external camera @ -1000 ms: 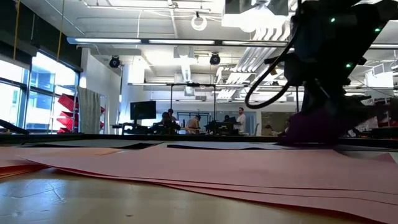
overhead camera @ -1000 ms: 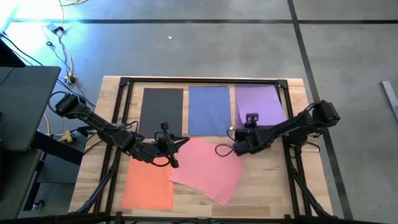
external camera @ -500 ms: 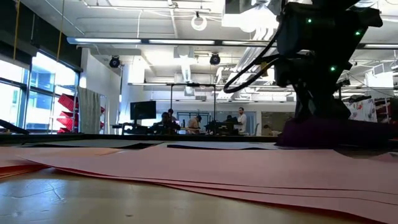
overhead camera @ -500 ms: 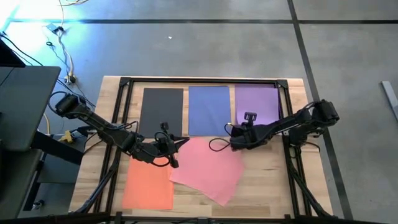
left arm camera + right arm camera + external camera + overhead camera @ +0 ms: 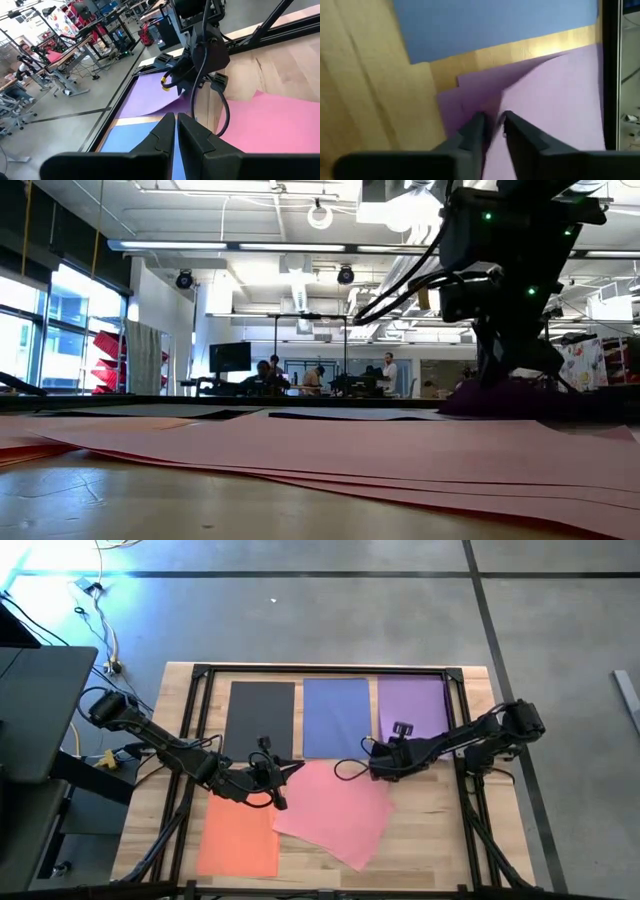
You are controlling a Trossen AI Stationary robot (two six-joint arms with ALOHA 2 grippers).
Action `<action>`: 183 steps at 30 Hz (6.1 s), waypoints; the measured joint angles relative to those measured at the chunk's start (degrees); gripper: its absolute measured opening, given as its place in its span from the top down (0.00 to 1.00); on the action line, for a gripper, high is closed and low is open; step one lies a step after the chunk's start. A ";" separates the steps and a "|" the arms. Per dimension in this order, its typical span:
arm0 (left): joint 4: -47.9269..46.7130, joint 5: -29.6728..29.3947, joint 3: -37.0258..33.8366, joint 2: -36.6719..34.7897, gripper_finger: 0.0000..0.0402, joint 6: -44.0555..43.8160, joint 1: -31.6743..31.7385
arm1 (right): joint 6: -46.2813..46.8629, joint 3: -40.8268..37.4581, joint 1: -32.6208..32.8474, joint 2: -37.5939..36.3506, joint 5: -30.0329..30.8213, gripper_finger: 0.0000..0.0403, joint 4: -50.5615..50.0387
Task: Organize paper
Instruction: Stack the bottom violet paper on top of the top violet paper, then adjust the stacked pink papers
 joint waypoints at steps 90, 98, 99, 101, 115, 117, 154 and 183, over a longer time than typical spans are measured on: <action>-26.96 34.22 5.96 28.55 1.00 -29.36 -2.05 | 54.43 -6.71 27.95 -0.06 -17.91 0.92 20.95; -31.85 27.55 7.69 28.05 1.00 -28.83 -1.52 | 56.05 -6.69 31.83 -0.48 -20.33 0.97 23.64; -32.65 27.54 8.19 28.02 1.00 -29.58 -1.78 | 56.92 -6.69 32.35 -0.59 -20.24 0.98 23.70; -33.62 27.96 8.73 28.01 1.00 -30.56 -2.15 | 58.60 -6.69 33.26 -0.98 -19.57 0.99 23.13; -31.43 34.63 8.46 29.81 1.00 -31.10 -1.92 | 63.12 -6.58 34.45 3.67 -16.82 1.00 26.27; -30.92 34.55 8.44 29.84 1.00 -30.98 -1.41 | 62.46 -6.42 34.84 4.31 -17.05 1.00 30.12; -31.50 32.57 9.60 30.86 1.00 -31.46 -1.80 | 56.49 6.69 38.28 10.89 -20.42 1.00 24.38; -31.80 24.17 7.41 30.97 1.00 -27.19 3.58 | 52.86 8.04 35.24 13.03 -17.43 1.00 21.57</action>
